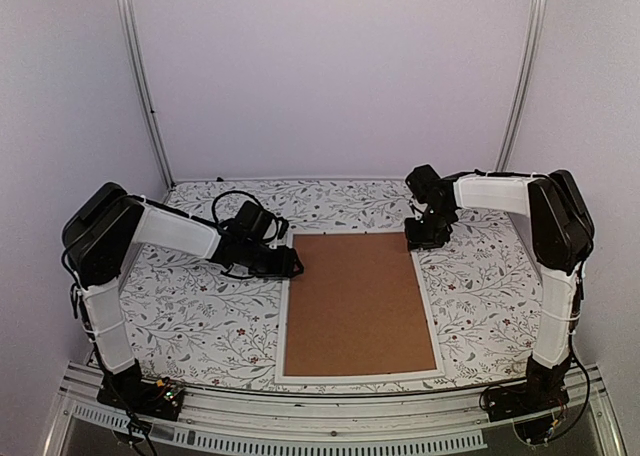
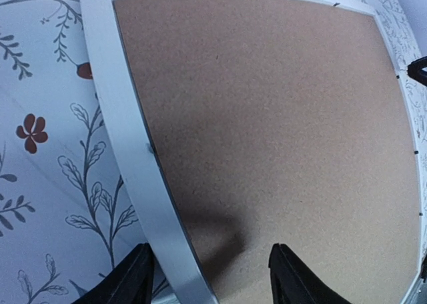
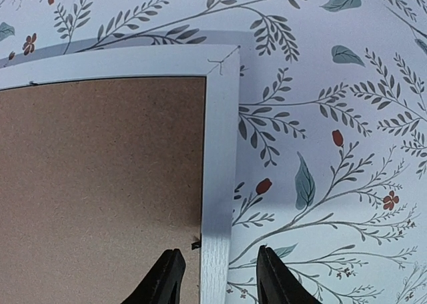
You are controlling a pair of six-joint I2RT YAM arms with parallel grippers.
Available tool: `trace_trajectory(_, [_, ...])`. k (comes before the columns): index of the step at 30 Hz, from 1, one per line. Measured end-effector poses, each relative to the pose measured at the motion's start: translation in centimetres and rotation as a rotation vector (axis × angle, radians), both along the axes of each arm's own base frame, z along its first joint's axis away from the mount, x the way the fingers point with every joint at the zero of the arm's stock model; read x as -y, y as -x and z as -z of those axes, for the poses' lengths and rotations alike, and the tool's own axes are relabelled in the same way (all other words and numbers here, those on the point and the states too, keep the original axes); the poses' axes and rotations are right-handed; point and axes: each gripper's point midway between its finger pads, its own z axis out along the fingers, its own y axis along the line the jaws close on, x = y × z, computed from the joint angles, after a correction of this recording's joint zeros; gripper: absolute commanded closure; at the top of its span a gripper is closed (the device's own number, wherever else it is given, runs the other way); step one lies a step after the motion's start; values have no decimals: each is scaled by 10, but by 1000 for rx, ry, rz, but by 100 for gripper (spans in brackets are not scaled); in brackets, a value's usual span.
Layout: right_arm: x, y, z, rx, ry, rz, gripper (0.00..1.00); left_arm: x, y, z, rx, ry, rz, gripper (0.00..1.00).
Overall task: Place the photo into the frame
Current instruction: Press the fastener onto the backboard.
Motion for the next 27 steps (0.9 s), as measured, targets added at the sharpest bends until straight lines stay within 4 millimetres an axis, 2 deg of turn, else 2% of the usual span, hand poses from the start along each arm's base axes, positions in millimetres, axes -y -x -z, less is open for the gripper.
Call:
trace_trajectory(8, [8, 0, 1, 3, 40, 9, 59, 0, 1, 0, -3, 2, -3, 37])
trace_trajectory(15, [9, 1, 4, -5, 47, 3, 59, 1, 1, 0, -2, 2, -3, 36])
trace_trajectory(21, [9, 2, 16, -27, 58, -2, 59, 1, 1, 0, -2, 2, -2, 36])
trace_trajectory(27, [8, 1, 15, -25, 56, -5, 59, 0, 1, 0, -2, 2, -2, 37])
